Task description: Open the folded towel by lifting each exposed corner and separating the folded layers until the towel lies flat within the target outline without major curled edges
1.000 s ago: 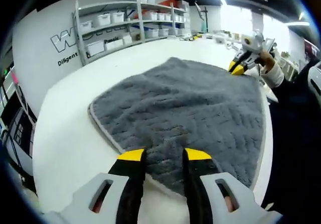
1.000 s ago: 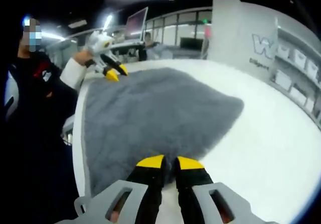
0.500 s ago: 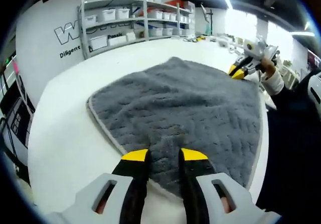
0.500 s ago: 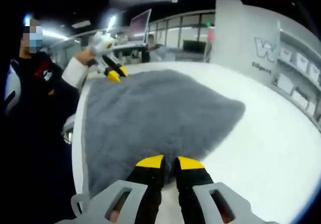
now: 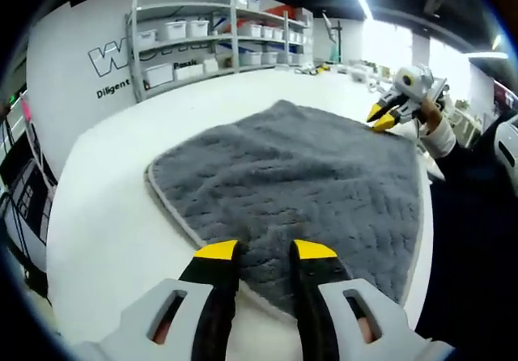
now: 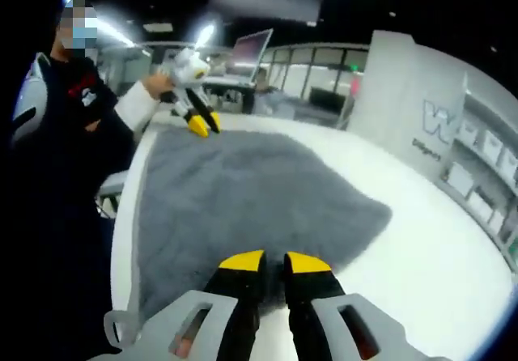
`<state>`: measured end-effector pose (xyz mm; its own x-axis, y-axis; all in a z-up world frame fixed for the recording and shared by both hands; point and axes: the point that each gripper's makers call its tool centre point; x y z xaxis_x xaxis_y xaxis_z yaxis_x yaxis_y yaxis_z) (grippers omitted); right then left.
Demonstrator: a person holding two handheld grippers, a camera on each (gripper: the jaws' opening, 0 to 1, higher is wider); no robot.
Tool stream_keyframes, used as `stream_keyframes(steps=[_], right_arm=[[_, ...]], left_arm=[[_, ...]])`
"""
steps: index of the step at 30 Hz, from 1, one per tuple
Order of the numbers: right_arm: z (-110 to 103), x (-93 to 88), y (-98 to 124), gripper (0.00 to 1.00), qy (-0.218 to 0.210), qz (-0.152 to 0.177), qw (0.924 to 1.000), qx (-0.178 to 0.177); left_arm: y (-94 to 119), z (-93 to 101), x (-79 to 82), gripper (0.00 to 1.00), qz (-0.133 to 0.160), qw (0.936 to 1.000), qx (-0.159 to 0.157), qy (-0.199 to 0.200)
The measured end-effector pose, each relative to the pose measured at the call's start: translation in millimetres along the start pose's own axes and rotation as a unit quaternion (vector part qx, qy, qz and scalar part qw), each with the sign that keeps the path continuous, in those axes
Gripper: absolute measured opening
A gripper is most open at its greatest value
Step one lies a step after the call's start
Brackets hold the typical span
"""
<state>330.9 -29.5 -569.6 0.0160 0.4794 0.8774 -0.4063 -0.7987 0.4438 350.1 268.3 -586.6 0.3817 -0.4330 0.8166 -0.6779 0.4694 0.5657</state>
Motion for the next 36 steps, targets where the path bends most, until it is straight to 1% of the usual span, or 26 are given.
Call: stream_keyframes(steps=[2,3,7,12,18,21,23,25,27,29,32,33,36], right_arm=[[-5.1,12.6,-1.2,0.06,0.018,0.021,0.9996,0.003],[-10.4,17.7,-2.5,0.06,0.026,0.026,0.9993,0.006],[-20.5,29.4,-6.1,0.06,0.045,0.035,0.9983,0.011],[-28.6,40.3,-8.6,0.07,0.059,0.04,0.9973,0.015],[-52.7,59.9,-21.0,0.09,0.082,0.057,0.9941,0.042],[-71.0,73.5,-31.4,0.09,0.097,0.067,0.9911,0.061],[-77.3,78.0,-35.5,0.09,0.103,0.07,0.9899,0.069],[-83.3,82.9,-40.9,0.1,0.112,0.071,0.9883,0.075],[-87.0,88.6,-48.2,0.1,0.118,0.07,0.9874,0.079],[-88.3,92.5,-54.1,0.1,0.124,0.068,0.9866,0.081],[-89.5,96.0,-61.2,0.1,0.126,0.063,0.9863,0.085],[-90.9,96.9,-63.2,0.1,0.126,0.062,0.9862,0.088],[-101.0,98.9,-69.8,0.1,0.126,0.061,0.985,0.101]], left_arm=[[2.7,-3.8,3.1,0.24,0.011,0.9999,0.008,0.002],[4.1,-6.0,3.1,0.24,0.013,0.9998,0.011,0.005],[7.8,-8.4,-0.5,0.24,0.009,0.9998,0.019,0.0],[12.8,-13.5,0.7,0.24,0.015,0.9995,0.028,0.006],[14.0,-20.5,-4.1,0.24,0.009,0.9991,0.039,0.012],[16.9,-23.0,-4.9,0.24,0.009,0.9986,0.042,0.031],[18.8,-24.1,-6.1,0.24,0.009,0.9983,0.045,0.037],[20.7,-24.4,-8.4,0.23,0.005,0.9979,0.044,0.048],[23.7,-26.8,-8.9,0.2,0.007,0.9974,0.044,0.056],[25.9,-27.4,-9.6,0.2,0.008,0.9968,0.042,0.067],[26.4,-25.5,-14.2,0.2,0.0,0.9967,0.036,0.072],[26.2,-22.5,-17.8,0.2,-0.008,0.9968,0.029,0.074],[24.8,-19.1,-21.5,0.2,-0.015,0.9967,0.021,0.077]])
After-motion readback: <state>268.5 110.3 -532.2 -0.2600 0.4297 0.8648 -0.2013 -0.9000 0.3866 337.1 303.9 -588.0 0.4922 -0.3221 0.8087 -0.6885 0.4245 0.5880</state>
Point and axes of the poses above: the point that each gripper's makers call its tool centre point, and the gripper's own axes: y roughly backward along the fingers, z roughly to its right, x roughly out of its top, and after that the axes turned 8 degrees about x, right-handed
